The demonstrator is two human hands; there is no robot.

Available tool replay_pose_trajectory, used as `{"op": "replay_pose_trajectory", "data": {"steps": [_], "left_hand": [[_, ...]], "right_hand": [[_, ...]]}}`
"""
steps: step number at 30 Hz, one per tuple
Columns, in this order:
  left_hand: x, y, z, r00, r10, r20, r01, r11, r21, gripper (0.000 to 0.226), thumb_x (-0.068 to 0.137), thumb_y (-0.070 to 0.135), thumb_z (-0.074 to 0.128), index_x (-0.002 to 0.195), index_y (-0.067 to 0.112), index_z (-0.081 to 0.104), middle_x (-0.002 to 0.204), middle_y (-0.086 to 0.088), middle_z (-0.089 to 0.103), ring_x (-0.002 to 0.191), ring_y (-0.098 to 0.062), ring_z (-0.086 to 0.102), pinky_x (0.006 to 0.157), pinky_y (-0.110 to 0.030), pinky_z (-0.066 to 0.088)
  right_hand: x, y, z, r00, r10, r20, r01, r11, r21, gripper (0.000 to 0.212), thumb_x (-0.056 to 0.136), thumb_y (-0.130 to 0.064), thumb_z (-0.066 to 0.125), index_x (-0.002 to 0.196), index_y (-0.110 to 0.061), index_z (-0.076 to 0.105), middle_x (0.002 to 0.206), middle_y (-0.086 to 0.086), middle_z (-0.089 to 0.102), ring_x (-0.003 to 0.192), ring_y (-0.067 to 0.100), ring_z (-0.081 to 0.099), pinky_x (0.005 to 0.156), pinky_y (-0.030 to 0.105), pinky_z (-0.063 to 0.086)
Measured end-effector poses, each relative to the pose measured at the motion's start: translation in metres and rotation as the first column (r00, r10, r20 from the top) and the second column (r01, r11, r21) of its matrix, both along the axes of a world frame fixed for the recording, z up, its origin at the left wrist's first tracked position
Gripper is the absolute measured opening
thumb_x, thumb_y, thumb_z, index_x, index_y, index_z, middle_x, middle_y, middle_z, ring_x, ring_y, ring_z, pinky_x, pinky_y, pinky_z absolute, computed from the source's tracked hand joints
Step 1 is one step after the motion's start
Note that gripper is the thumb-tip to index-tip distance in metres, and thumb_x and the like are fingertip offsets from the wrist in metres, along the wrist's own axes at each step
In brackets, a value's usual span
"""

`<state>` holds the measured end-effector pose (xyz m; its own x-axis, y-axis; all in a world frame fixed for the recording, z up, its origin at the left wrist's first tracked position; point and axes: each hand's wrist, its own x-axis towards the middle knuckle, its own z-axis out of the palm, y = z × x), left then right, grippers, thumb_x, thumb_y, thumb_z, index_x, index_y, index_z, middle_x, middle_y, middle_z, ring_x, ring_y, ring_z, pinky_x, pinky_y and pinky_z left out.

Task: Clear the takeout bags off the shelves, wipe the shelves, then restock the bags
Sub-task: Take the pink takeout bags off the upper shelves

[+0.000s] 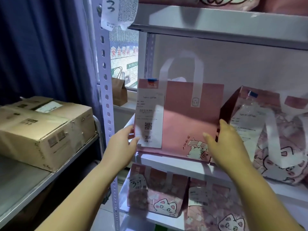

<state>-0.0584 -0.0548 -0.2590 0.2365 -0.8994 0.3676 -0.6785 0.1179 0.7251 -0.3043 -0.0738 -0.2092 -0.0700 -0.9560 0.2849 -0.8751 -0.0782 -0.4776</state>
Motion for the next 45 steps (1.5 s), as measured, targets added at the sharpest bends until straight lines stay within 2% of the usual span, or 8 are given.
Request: {"op": "replay_pose_trajectory", "data": {"steps": [4,7,13,16,27,34,41,45], "left_hand": [[0.004,-0.003,0.001,0.999,-0.019,-0.031,0.020,1.000,0.016,0.051,0.092,0.020,0.053,0.140,0.029,0.038,0.113,0.016,0.058,0.098,0.002,0.047,0.083,-0.017,0.035],[0.004,-0.003,0.001,0.998,-0.046,-0.033,0.046,0.999,0.014,0.055,0.090,0.020,0.054,0.142,0.028,0.035,0.127,0.011,0.056,0.106,-0.004,0.051,0.086,-0.021,0.039],[0.007,0.000,0.001,0.996,-0.014,0.092,0.026,0.991,-0.130,0.052,0.088,0.021,0.059,0.136,0.016,0.041,0.136,0.003,0.043,0.126,-0.013,0.038,0.103,-0.037,0.040],[0.006,0.005,0.011,0.985,0.002,0.173,0.037,0.974,-0.223,0.044,0.086,0.020,0.063,0.127,0.013,0.050,0.123,-0.006,0.049,0.115,-0.021,0.045,0.094,-0.042,0.045],[-0.073,0.014,0.031,0.950,-0.232,0.211,0.288,0.912,-0.293,0.021,0.084,0.018,0.065,0.104,0.011,0.065,0.093,0.000,0.062,0.083,-0.014,0.059,0.066,-0.022,0.047],[-0.143,0.004,0.021,0.918,-0.308,0.252,0.363,0.907,-0.213,0.021,0.085,0.019,0.065,0.104,0.010,0.066,0.091,0.000,0.063,0.075,-0.013,0.058,0.069,-0.027,0.047],[-0.190,-0.009,0.018,0.948,-0.231,0.217,0.272,0.944,-0.184,0.033,0.084,0.023,0.065,0.116,0.015,0.062,0.096,0.000,0.061,0.076,-0.020,0.058,0.072,-0.038,0.050],[-0.210,-0.011,0.016,0.958,-0.172,0.231,0.214,0.962,-0.169,0.027,0.086,0.020,0.063,0.113,0.016,0.063,0.094,-0.004,0.064,0.072,-0.023,0.056,0.067,-0.036,0.047]], "right_hand": [[0.006,0.002,-0.002,0.999,0.033,0.021,-0.033,0.999,-0.030,0.068,0.094,-0.035,0.050,0.148,-0.008,0.017,0.149,0.012,0.033,0.133,0.028,0.037,0.106,0.039,0.034],[0.007,0.004,-0.002,0.999,0.024,0.024,-0.023,0.999,-0.039,0.067,0.094,-0.035,0.051,0.147,-0.007,0.021,0.146,0.012,0.037,0.130,0.028,0.041,0.103,0.039,0.037],[-0.002,0.018,0.000,0.995,0.021,0.096,-0.002,0.981,-0.195,0.036,0.089,-0.031,0.060,0.117,-0.009,0.054,0.112,0.010,0.060,0.096,0.025,0.056,0.080,0.035,0.045],[-0.008,0.032,0.004,0.991,0.040,0.131,-0.001,0.959,-0.284,0.028,0.087,-0.029,0.063,0.110,-0.014,0.061,0.104,0.000,0.063,0.090,0.015,0.056,0.078,0.030,0.044],[-0.080,0.077,-0.017,0.973,-0.126,0.192,0.158,0.975,-0.159,0.018,0.087,-0.036,0.062,0.097,-0.023,0.066,0.086,-0.016,0.063,0.083,0.007,0.061,0.077,0.035,0.052],[-0.162,0.074,-0.032,0.936,-0.292,0.198,0.310,0.948,-0.068,0.024,0.088,-0.033,0.060,0.107,-0.018,0.061,0.096,-0.003,0.066,0.088,0.020,0.060,0.075,0.036,0.050],[-0.224,0.054,-0.035,0.951,-0.276,0.137,0.280,0.960,-0.010,0.043,0.089,-0.035,0.059,0.124,-0.014,0.050,0.099,-0.003,0.061,0.086,0.018,0.054,0.070,0.030,0.039],[-0.240,0.037,-0.039,0.969,-0.239,0.060,0.237,0.971,0.045,0.037,0.087,-0.042,0.057,0.113,-0.016,0.053,0.097,0.000,0.065,0.083,0.020,0.058,0.063,0.030,0.042]]}}
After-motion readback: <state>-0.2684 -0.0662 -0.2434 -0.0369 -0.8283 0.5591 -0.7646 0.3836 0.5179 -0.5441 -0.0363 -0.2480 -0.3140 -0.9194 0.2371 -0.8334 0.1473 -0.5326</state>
